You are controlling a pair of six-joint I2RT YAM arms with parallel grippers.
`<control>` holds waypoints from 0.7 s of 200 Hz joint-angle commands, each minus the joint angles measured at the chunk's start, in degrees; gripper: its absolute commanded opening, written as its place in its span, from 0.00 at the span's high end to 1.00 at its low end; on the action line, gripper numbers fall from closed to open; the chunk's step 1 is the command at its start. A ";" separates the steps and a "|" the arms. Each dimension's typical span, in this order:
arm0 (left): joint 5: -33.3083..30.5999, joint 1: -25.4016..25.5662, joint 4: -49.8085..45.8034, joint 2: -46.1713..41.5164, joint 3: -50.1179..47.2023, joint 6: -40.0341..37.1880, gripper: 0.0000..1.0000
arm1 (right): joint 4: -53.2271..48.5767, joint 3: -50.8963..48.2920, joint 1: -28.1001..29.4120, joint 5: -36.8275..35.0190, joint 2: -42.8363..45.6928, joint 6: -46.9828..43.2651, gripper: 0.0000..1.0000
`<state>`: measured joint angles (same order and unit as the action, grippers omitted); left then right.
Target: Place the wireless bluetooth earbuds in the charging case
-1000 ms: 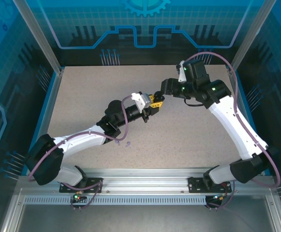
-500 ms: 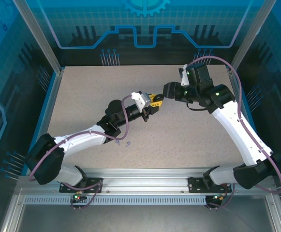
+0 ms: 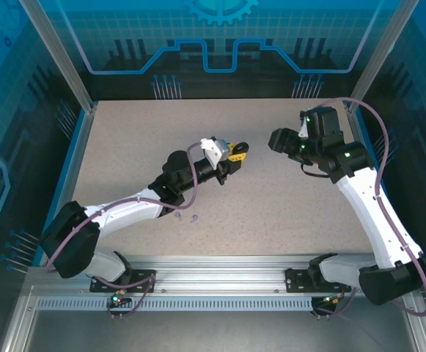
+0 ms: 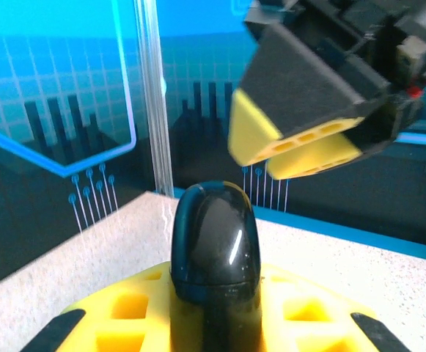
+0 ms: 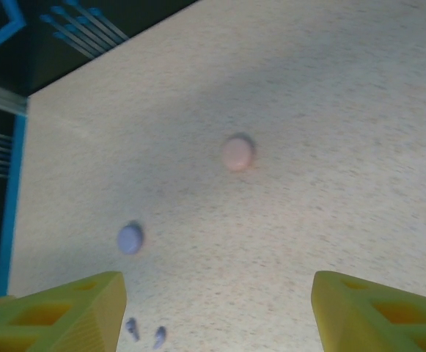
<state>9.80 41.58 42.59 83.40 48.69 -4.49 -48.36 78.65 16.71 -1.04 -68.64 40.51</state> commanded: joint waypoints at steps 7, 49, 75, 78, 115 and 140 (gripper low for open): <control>-3.38 0.22 -9.79 3.43 4.59 8.02 1.00 | 0.32 -7.29 -3.15 -2.26 2.48 2.17 0.31; -2.31 0.19 -14.28 11.61 8.30 19.97 1.00 | 1.42 -14.97 -6.70 -2.16 4.29 2.78 0.31; -2.33 0.24 -15.87 15.77 10.68 26.70 1.00 | 1.17 -16.91 -8.45 -1.75 4.66 1.87 0.31; -2.33 0.22 -15.87 16.28 10.99 27.33 1.00 | 1.16 -17.05 -8.67 -1.77 4.73 1.73 0.31; -0.19 0.23 -20.50 23.95 17.50 34.45 1.00 | 0.47 -18.60 -10.47 -1.25 6.17 0.38 0.31; 2.59 0.23 -22.38 28.87 22.19 40.02 1.00 | 0.09 -19.54 -11.57 -1.08 6.98 -0.33 0.31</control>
<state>8.86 41.58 23.03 108.36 66.11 27.51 -47.97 60.29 6.70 -2.55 -63.13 41.56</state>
